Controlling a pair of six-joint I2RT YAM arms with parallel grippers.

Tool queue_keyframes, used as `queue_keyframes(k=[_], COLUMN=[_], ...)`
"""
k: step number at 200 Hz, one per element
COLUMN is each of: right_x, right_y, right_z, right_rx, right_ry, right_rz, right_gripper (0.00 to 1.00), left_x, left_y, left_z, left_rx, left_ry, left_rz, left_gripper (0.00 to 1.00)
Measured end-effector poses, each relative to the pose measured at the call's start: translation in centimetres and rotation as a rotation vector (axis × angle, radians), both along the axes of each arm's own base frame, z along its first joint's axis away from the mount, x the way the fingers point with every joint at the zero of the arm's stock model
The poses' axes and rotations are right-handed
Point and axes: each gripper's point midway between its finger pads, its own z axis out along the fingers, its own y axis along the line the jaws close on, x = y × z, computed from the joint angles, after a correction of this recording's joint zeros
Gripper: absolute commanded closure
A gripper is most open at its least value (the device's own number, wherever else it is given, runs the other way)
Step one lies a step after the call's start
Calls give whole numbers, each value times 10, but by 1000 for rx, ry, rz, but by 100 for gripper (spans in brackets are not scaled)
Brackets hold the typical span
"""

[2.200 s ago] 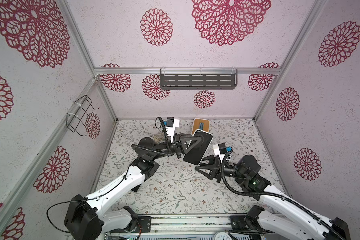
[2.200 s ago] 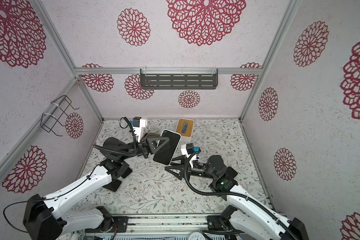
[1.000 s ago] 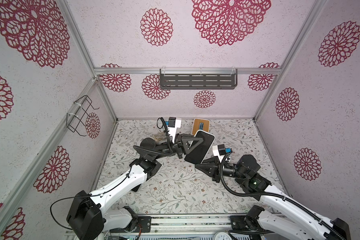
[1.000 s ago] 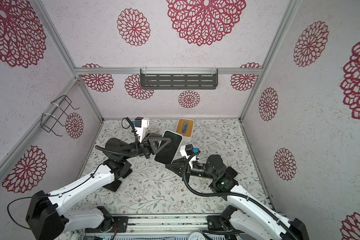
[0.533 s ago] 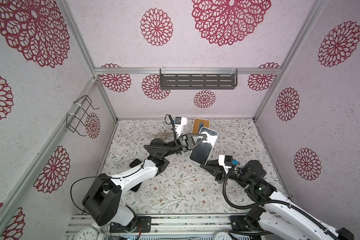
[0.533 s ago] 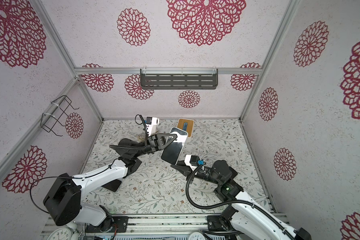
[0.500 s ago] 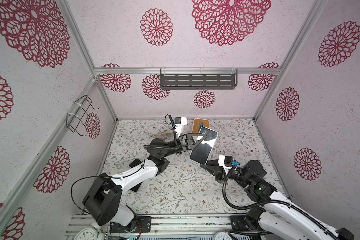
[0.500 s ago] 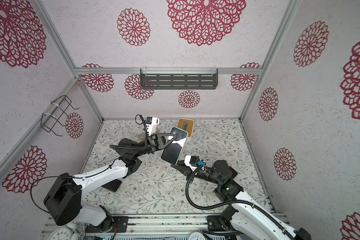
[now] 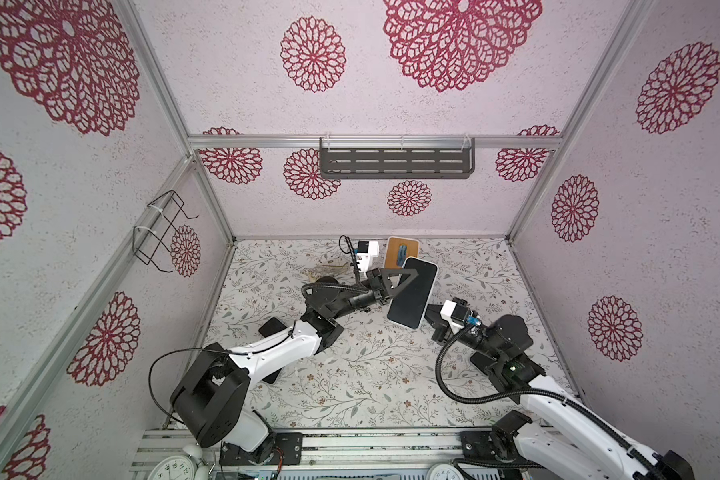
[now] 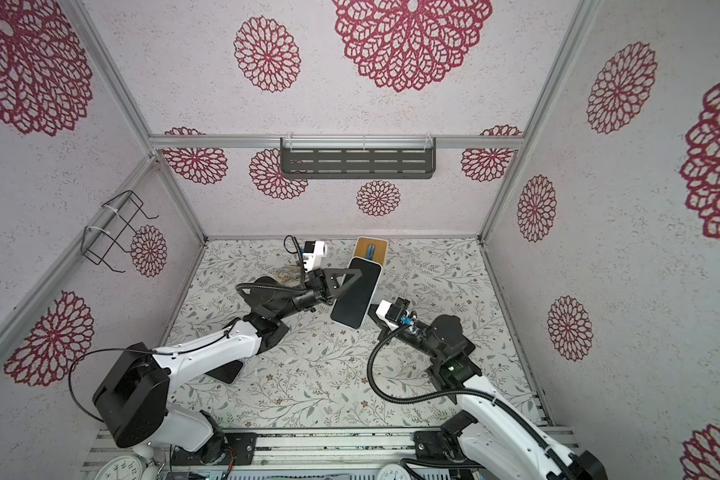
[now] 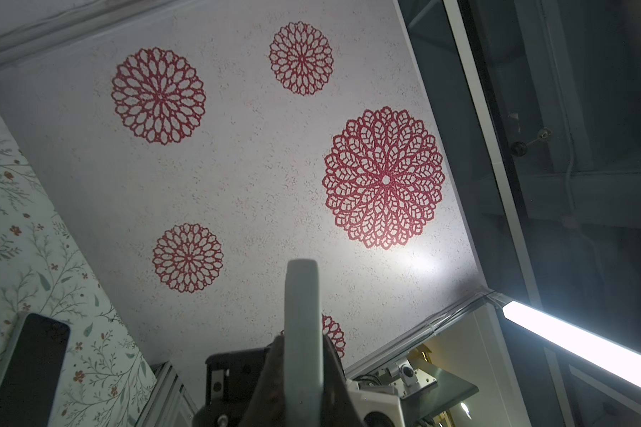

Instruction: Take the phone out of the phone case

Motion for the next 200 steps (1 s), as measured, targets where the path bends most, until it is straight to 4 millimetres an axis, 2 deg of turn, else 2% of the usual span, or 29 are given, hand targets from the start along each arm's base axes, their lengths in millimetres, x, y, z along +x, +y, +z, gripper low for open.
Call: queue_keyframes(k=[3,9,14,23,34,51,66,99,116,153,200], right_x=[-3,-7,-10,-15,-17,-14,-13,-18,-17,-10,-13], right_y=[-2,-5,-8,-13,-19,-23,-20,5,17,25,24], right_z=[-1,-4,-6,-10,-15,-23,-17,3,1,-10,4], right_rx=[10,30,40,84,139,217,279,357,362,375,428], right_ry=[5,27,36,87,163,319,439,623,693,782,777], right_rz=[2,7,7,9,6,11,45,165,200,209,248], right_gripper=[85,70,62,53,47,45,43,43,44,44,44], left_x=[1,3,4,6,7,7,11,18,20,22,23], left_y=[3,8,14,22,30,37,39,42,43,43,43], left_z=[1,4,7,14,21,30,30,24,22,15,8], left_rx=[-3,-12,-22,-40,-67,-102,-114,-123,-124,-118,-103], left_ry=[-2,-7,-11,-21,-30,-36,-22,14,24,40,45], left_rz=[8,23,38,65,94,123,147,185,199,213,222], left_gripper=[100,100,100,100,100,100,100,100,100,100,100])
